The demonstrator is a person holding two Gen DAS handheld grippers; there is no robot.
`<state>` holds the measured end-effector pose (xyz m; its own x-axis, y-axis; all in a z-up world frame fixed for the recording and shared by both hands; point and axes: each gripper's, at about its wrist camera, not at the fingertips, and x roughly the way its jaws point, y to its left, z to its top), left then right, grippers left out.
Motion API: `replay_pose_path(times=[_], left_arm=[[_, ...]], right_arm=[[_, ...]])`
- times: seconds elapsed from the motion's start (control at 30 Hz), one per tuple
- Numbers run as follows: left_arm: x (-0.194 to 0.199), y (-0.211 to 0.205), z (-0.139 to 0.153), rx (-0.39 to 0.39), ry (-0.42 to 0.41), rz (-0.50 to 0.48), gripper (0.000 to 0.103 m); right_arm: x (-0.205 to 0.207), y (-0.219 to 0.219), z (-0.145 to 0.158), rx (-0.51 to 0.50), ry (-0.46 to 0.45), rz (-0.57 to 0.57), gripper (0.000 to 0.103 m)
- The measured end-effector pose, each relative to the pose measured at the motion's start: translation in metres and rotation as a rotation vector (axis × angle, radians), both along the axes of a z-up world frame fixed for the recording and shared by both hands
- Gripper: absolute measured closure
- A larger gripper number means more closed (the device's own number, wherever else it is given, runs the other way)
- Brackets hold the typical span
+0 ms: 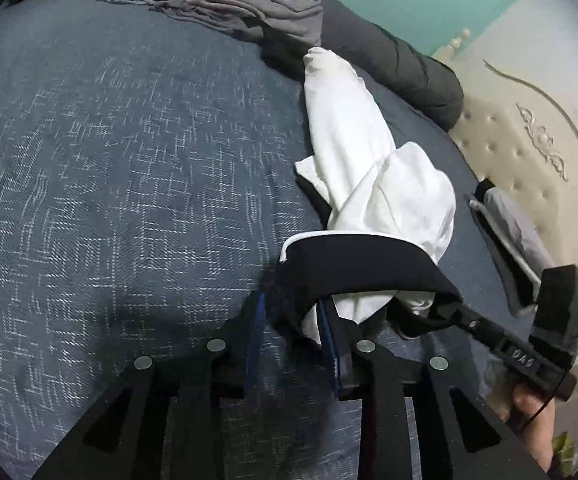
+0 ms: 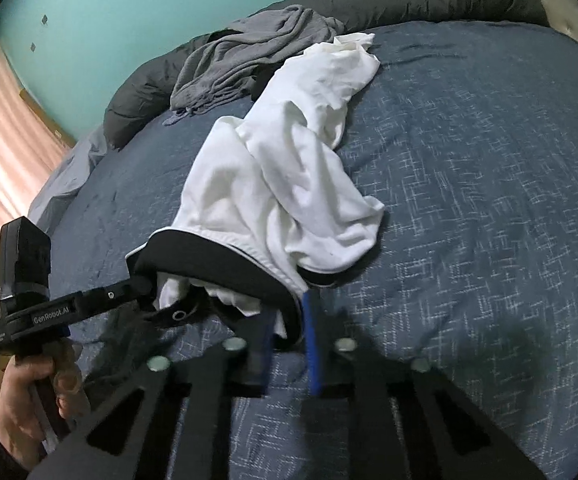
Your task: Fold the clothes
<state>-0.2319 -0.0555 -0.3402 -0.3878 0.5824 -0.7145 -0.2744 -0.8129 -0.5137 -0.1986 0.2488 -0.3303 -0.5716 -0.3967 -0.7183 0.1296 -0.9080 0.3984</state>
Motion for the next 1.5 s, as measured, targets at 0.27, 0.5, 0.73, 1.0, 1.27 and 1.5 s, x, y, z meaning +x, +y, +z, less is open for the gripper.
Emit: replay_pose_path(times=[0.27,0.5,0.73,1.0,1.27,1.5], left_arm=[[0.007,-0.009,0.024,-0.124,0.098,0.056,0.066],[0.020,0.017,0.035,-0.161,0.187,-0.064,0.066],[0.009,0.030,0.017,-0.210,0.190,-0.063,0.066],[-0.008,0.018,0.003,-0.086,0.106,-0.038,0.067],[-0.008,0.011,-0.003,0.016,0.033,-0.049,0.100],[-0.009,0.001,-0.009,0.156,-0.034,-0.041,0.100]], right_arm=[[-0.003,-0.001,0.001,-0.008,0.004,0.000,0.093],[-0.003,-0.001,0.001,-0.010,0.007,0.009,0.093],[-0.003,-0.002,0.001,-0.019,0.008,0.025,0.093],[-0.002,-0.001,0.000,-0.025,0.006,0.033,0.093],[-0.001,0.001,0.004,-0.037,0.010,0.035,0.093],[-0.002,0.010,0.004,-0.061,0.002,0.014,0.093]])
